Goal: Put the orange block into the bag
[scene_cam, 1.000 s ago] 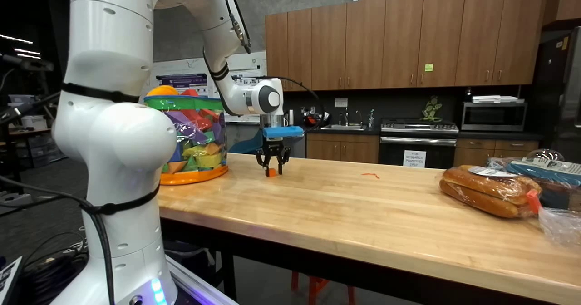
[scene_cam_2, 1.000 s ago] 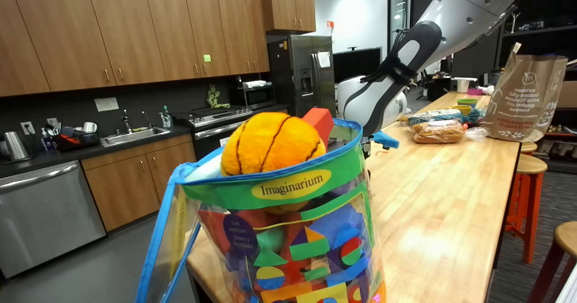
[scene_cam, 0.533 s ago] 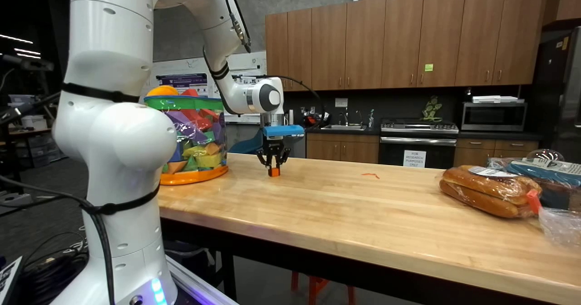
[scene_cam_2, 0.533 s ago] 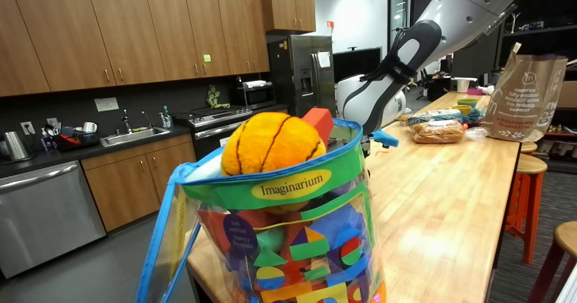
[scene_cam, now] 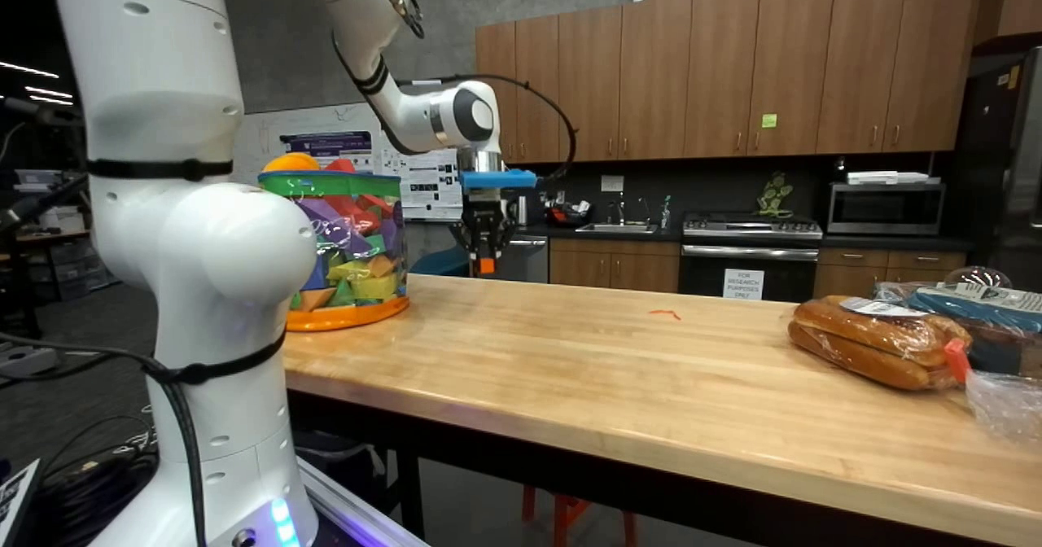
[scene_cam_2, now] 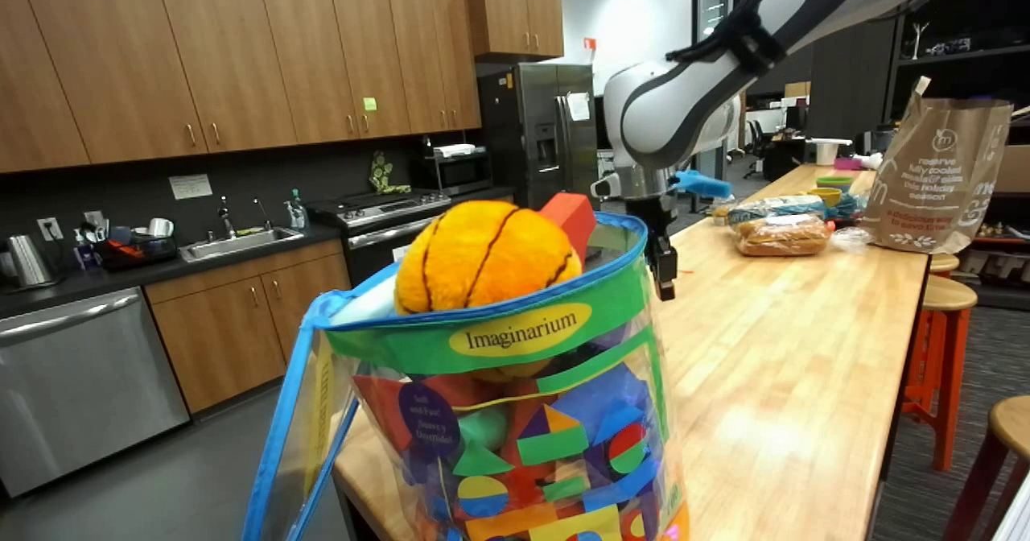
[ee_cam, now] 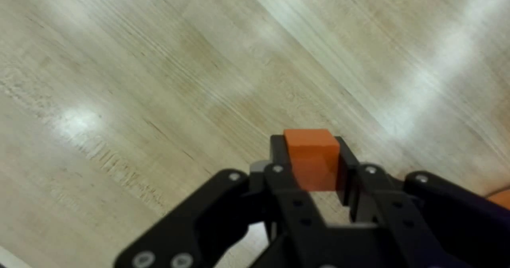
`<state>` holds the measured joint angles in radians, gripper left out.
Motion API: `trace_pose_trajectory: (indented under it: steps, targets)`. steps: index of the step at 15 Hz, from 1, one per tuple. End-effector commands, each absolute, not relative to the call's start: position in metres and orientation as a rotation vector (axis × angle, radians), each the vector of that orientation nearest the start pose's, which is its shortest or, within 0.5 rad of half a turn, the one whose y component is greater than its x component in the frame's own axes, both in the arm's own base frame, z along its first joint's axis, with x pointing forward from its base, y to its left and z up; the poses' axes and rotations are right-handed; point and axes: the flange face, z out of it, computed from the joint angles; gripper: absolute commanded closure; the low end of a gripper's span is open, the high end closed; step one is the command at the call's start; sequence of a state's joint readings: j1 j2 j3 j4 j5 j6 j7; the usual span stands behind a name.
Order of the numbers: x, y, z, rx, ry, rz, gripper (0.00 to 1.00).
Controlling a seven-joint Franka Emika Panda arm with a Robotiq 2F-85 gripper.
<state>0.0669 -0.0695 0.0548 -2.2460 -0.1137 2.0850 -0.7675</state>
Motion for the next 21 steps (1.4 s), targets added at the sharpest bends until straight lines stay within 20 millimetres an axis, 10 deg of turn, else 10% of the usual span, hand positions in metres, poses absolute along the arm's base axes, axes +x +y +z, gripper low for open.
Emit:
trace_pose_trajectory:
  steps: [1,13,21]
  targets:
    - [0.473,0.065,0.450,-2.913,-1.469,0.170,0.93]
    - [0.415,0.181,0.609,-3.033,-1.693,-0.291,0.93]
    - [0.385,0.279,0.639,-2.879,-1.926,-0.485,0.93]
